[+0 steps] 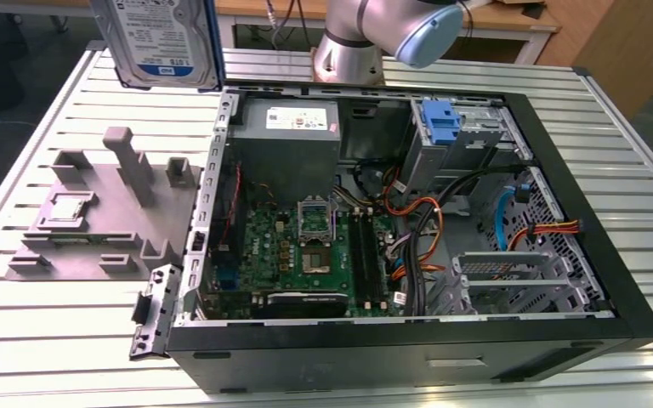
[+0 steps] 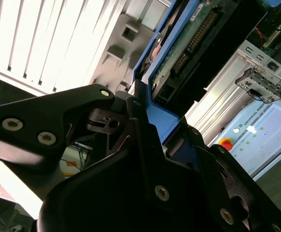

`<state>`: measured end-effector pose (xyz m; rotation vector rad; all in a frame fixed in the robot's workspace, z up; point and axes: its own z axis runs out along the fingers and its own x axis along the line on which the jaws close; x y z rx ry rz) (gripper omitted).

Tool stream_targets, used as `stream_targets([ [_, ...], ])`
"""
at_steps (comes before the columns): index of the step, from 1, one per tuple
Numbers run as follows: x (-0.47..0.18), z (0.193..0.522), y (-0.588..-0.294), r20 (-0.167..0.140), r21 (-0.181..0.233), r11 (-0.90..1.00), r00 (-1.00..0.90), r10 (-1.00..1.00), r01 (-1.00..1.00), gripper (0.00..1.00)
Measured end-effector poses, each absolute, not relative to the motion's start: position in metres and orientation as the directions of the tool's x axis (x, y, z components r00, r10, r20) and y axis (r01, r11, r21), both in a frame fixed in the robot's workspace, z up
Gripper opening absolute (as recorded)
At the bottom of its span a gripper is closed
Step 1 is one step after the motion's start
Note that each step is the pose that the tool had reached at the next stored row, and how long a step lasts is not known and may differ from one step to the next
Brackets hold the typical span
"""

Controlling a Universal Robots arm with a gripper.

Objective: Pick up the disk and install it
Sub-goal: 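Pick up the disk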

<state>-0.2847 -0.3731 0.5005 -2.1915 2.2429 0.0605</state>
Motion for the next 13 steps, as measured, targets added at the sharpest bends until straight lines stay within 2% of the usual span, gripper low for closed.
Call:
stream_targets([
  [13, -0.2828, 0.5005, -0.3745, -0.031, 0.024, 0.023, -0.023, -0.999, -0.999, 0.37],
])
